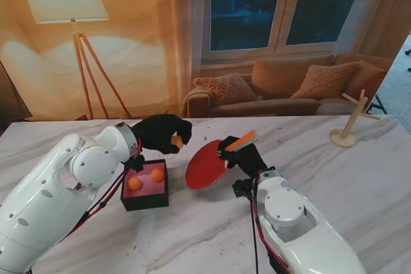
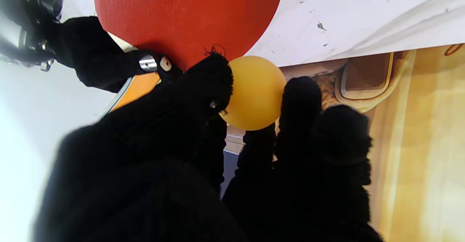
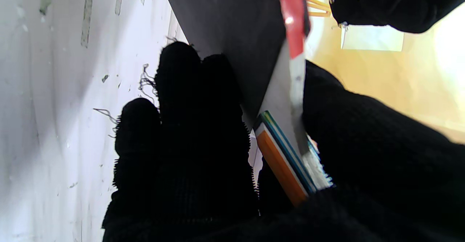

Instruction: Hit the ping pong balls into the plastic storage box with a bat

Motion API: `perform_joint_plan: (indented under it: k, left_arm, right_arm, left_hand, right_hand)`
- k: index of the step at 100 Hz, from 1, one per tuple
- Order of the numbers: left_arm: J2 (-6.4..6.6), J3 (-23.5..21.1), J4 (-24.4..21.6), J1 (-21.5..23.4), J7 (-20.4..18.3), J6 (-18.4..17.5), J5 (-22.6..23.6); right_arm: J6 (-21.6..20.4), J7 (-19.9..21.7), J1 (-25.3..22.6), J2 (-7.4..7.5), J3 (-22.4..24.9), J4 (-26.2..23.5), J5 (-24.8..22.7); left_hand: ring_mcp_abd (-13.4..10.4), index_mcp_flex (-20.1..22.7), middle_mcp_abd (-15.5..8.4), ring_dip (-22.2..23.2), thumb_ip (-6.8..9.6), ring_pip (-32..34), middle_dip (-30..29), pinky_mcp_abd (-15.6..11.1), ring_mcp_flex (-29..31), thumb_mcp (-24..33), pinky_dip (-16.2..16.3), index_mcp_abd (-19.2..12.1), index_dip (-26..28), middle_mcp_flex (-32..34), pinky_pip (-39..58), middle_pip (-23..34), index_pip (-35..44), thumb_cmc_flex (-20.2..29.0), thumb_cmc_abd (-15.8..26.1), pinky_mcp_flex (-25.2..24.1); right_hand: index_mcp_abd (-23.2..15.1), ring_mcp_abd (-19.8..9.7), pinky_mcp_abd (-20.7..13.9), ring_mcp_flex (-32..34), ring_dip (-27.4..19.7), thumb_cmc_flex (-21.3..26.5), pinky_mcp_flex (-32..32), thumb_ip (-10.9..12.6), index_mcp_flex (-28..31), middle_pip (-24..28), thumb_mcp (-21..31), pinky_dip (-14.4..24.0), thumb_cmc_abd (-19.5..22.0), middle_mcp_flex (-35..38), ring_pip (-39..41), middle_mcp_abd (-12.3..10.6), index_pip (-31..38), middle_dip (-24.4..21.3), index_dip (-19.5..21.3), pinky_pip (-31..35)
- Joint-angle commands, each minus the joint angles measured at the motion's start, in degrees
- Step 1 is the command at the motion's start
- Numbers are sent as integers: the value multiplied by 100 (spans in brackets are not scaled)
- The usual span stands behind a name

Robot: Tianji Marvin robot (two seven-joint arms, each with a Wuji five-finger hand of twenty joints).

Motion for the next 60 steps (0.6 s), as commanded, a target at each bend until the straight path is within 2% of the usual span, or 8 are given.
perform_joint_plan:
  k: [1, 31, 60]
  left_arm:
    - [28, -93, -142, 22, -75, 9, 39]
    - [31, -357, -393, 68, -130, 97, 52]
    - [30, -366, -476, -81, -197, 104, -22]
  right_arm:
    - [35, 100, 40, -65, -67, -43, 45]
    - [-197, -8, 241, -148, -322, 11, 255]
    - [-152, -23, 480, -225, -537, 214, 377]
  left_hand:
    - [347, 165, -193, 85, 215, 65, 241, -867, 126, 305, -109, 7, 157, 437, 149, 129, 289, 422, 147, 23]
    - [350, 154, -201, 98, 222, 54, 250, -885, 112, 269, -104, 1, 162, 433, 139, 95, 273, 436, 175, 20]
    - [354, 147, -205, 120, 235, 43, 265, -901, 101, 236, -98, -5, 181, 425, 126, 63, 252, 440, 196, 9]
  right_hand:
    - [-48, -492, -117, -370, -31, 852, -39, 205, 1216, 199, 1015, 74, 582, 319, -148, -1270, 939, 2, 373, 93]
    - [-134, -578, -153, -379, -36, 836, -28, 209, 1187, 189, 947, 64, 631, 304, -182, -1356, 935, 1, 443, 73]
    - [-174, -615, -171, -376, -21, 835, -20, 221, 1190, 181, 926, 55, 645, 307, -225, -1390, 942, 4, 487, 50]
